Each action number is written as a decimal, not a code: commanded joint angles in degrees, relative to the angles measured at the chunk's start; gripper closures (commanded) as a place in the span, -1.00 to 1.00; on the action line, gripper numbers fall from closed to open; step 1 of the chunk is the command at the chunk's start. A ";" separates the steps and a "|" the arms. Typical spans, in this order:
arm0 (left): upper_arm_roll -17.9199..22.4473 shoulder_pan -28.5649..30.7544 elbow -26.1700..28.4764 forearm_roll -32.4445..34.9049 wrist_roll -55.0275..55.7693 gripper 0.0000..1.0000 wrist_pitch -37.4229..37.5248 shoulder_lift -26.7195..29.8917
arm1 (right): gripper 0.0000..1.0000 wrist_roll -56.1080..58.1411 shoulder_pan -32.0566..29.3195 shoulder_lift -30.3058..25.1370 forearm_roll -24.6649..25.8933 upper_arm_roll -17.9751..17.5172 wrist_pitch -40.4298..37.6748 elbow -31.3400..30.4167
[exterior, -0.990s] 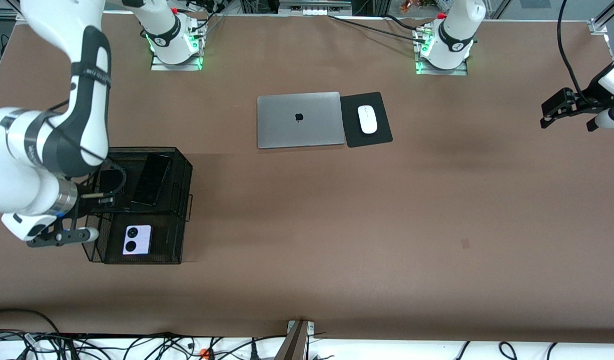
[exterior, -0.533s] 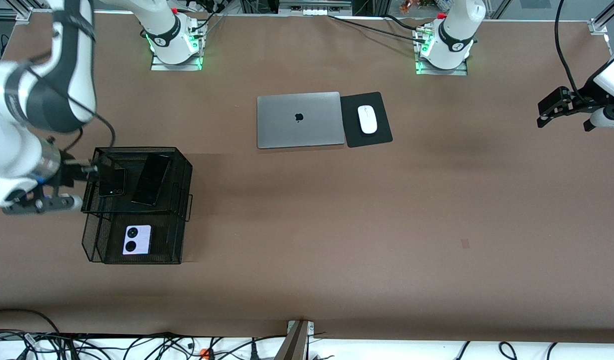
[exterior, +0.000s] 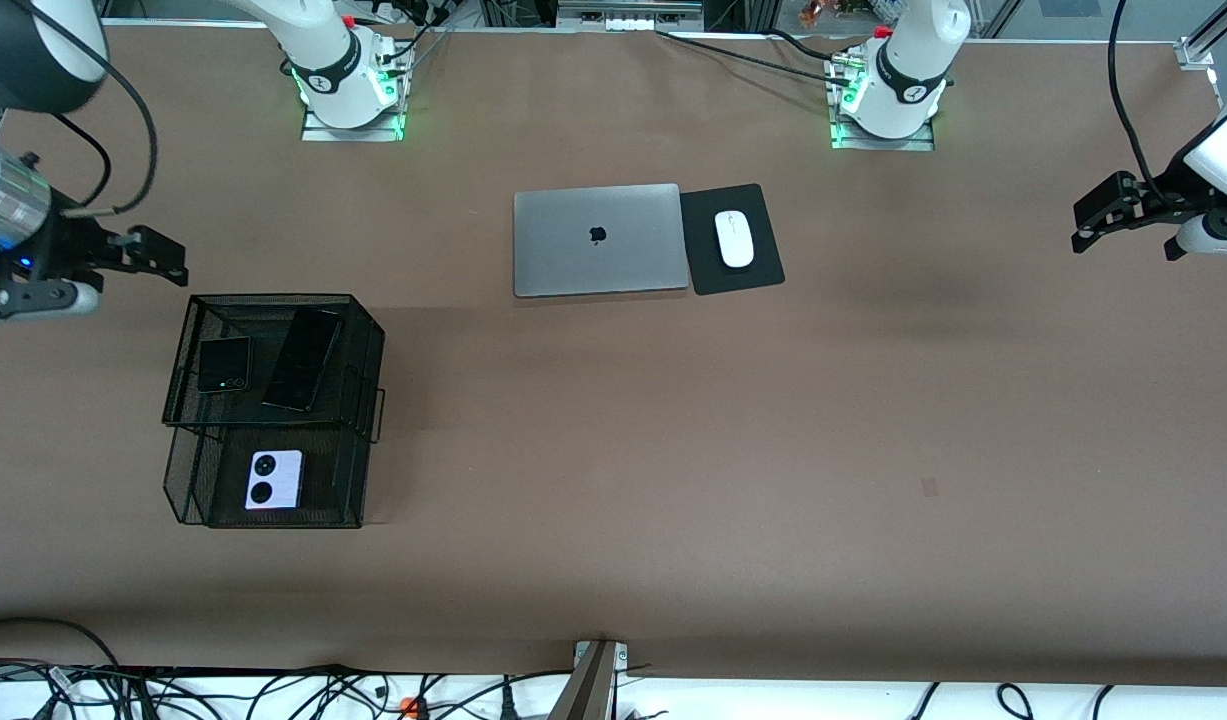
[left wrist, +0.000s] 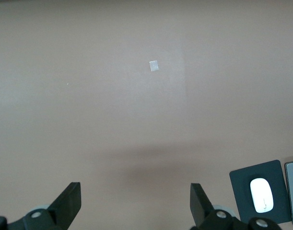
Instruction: Place phones with both arms
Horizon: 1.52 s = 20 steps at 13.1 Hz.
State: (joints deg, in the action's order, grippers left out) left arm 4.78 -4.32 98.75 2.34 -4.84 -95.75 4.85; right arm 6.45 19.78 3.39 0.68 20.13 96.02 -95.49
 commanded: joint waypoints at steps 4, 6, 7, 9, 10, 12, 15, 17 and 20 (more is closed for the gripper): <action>0.14 0.02 -0.84 0.82 0.19 -1.00 1.27 0.24 | -1.00 -1.26 -22.13 -3.13 3.45 -21.16 -0.13 -1.01; 0.14 0.11 -0.84 0.74 0.27 -1.00 1.27 0.16 | -1.00 -4.15 -23.12 -3.74 3.45 -21.97 -1.62 -0.92; 0.14 0.11 -0.84 0.74 0.19 -1.00 1.27 0.16 | -1.00 -5.64 -23.03 -4.09 3.28 -21.97 -2.06 -0.83; 0.14 0.28 -0.84 0.74 0.10 -1.00 1.27 0.07 | -1.00 -8.11 -22.95 -4.71 2.75 -21.97 -2.16 -0.40; 0.14 0.28 -0.84 0.74 0.27 -1.00 1.35 0.16 | -1.00 -8.55 -22.95 -4.71 2.58 -21.97 -2.33 0.21; 0.14 0.28 -1.02 0.74 0.28 -1.00 1.27 0.07 | -1.00 -8.21 -22.95 -4.71 2.49 -21.71 -2.33 0.22; 0.14 0.37 -2.85 0.74 0.45 -1.00 1.35 -1.50 | -1.00 -7.51 -23.03 -4.80 2.49 -21.10 -2.33 0.31; -3.00 3.25 -6.88 0.74 0.54 -1.00 3.01 -4.22 | -1.00 -7.42 -23.03 -4.80 1.09 -21.10 -2.59 0.31; -6.17 6.94 -8.05 0.74 0.63 -1.00 4.17 -5.12 | -1.00 -7.50 -23.03 -4.71 -1.91 -20.83 -4.18 0.40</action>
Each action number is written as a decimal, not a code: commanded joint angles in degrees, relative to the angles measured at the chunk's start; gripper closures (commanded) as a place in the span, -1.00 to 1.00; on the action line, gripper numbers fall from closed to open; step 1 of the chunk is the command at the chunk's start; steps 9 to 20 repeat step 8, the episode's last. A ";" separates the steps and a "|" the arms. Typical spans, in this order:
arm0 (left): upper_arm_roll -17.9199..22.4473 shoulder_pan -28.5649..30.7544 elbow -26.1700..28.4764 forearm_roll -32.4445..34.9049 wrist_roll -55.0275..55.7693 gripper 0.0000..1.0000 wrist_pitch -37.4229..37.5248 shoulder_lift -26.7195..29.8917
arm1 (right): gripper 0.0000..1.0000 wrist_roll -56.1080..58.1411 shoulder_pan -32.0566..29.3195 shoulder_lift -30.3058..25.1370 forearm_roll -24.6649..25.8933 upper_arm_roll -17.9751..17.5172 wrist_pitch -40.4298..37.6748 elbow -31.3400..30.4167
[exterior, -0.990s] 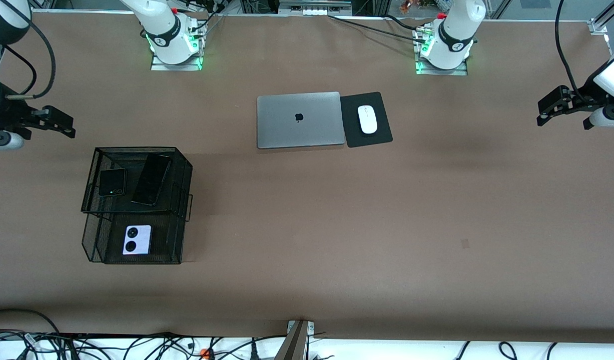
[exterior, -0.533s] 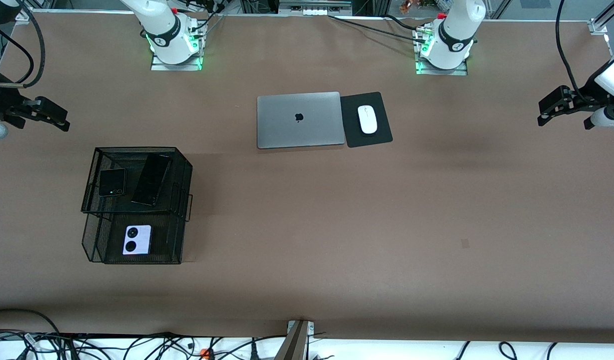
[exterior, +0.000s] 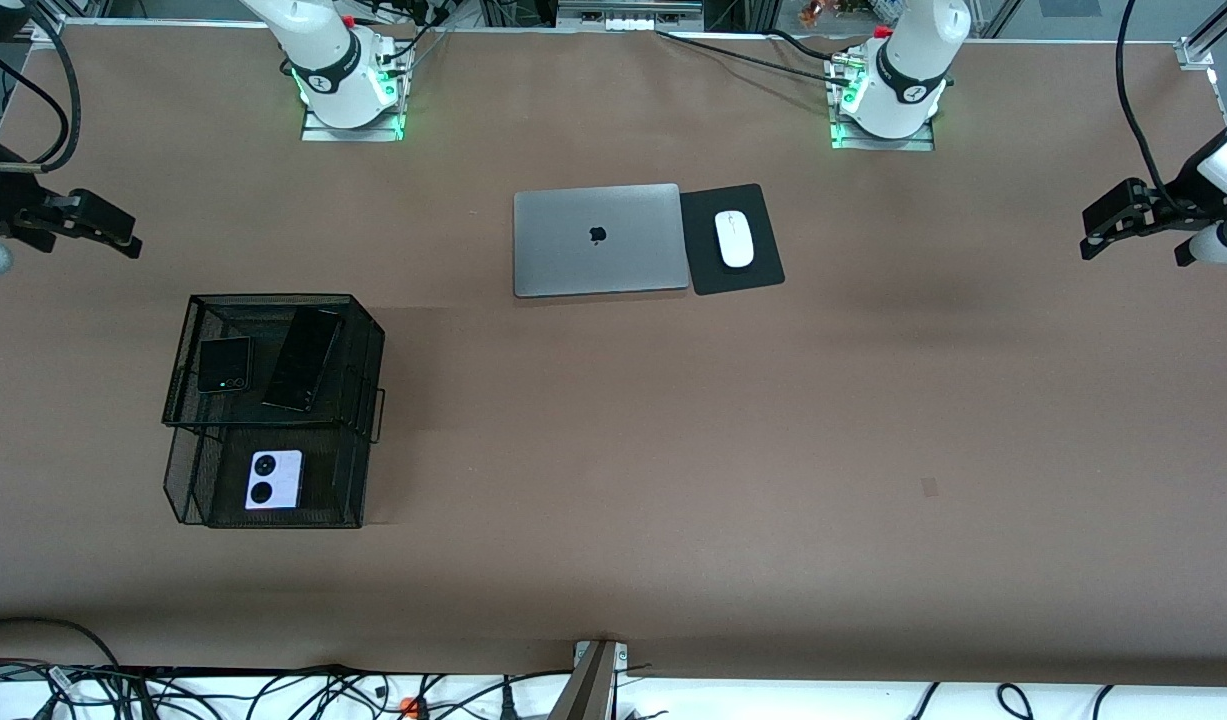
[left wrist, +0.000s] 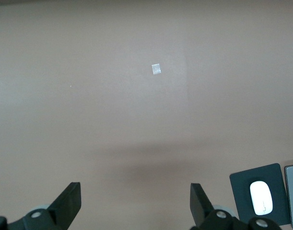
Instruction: Place phones with both arms
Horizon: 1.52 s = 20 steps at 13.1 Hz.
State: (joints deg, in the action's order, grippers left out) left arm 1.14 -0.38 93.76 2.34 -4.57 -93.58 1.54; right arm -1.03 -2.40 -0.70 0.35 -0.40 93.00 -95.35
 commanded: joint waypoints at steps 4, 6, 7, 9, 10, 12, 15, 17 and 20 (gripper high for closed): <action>-3.95 3.98 -3.05 0.74 0.44 -1.00 2.09 -1.71 | -1.00 -0.11 -0.85 -0.53 -1.66 -0.13 -1.24 0.17; -3.95 3.98 -3.05 0.74 0.44 -1.00 2.18 -1.62 | -1.00 -0.02 -0.85 -0.53 -1.66 -0.21 -1.24 0.26; -3.95 3.98 -3.05 0.74 0.35 -1.00 2.18 -1.62 | -1.00 -0.02 -0.85 -0.53 -1.66 -0.21 -1.24 0.17; -3.95 3.98 -3.05 0.74 0.09 -1.00 2.18 -1.62 | -1.00 -0.02 -0.77 -0.53 -1.66 -0.21 -1.24 0.26; -3.95 3.98 -3.05 0.74 0.09 -1.00 2.18 -1.62 | -1.00 -0.02 -0.77 -0.53 -1.66 -0.21 -1.24 0.26; -3.95 3.98 -3.05 0.74 0.09 -1.00 2.18 -1.62 | -1.00 -0.02 -0.77 -0.53 -1.66 -0.21 -1.24 0.26; -3.95 3.98 -3.05 0.74 0.09 -1.00 2.18 -1.62 | -1.00 -0.02 -0.77 -0.53 -1.66 -0.21 -1.24 0.26; -3.95 3.98 -3.05 0.74 0.09 -1.00 2.18 -1.62 | -1.00 -0.02 -0.77 -0.53 -1.66 -0.21 -1.24 0.26; -3.95 3.98 -3.05 0.74 0.09 -1.00 2.18 -1.62 | -1.00 -0.02 -0.77 -0.53 -1.66 -0.21 -1.24 0.26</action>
